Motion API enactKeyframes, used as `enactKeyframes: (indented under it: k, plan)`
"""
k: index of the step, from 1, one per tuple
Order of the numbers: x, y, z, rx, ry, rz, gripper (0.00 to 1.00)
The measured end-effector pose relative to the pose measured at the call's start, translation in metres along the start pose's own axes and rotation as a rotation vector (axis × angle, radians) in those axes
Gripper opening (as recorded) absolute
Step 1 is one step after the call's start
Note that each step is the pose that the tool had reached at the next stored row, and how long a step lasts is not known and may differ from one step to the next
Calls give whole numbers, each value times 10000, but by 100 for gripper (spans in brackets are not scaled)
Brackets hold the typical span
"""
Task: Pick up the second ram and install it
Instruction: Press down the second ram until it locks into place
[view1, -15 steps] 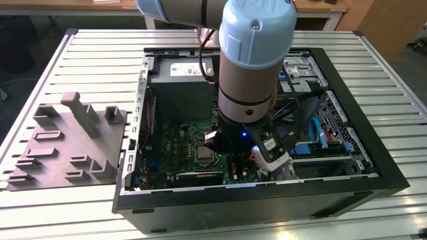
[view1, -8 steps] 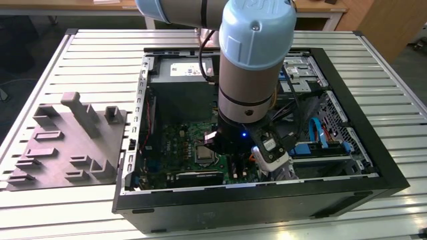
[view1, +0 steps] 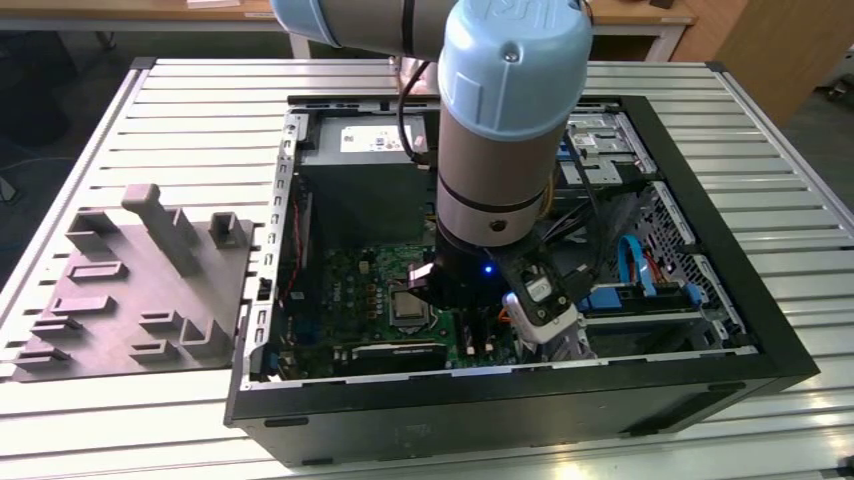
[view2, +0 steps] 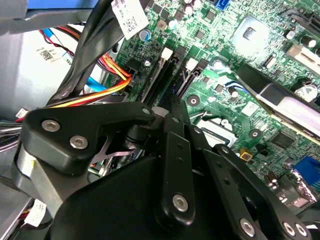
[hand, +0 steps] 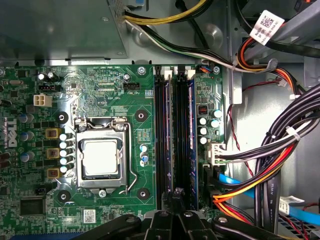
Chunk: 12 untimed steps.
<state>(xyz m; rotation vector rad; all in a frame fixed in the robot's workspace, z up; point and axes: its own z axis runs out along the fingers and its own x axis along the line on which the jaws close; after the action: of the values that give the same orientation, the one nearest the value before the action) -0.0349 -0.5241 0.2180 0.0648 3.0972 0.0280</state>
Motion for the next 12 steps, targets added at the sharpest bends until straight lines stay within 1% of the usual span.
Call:
enactKeyframes:
  k: [12]
  plan:
    - [0,0,10,-2,-1,0,10]
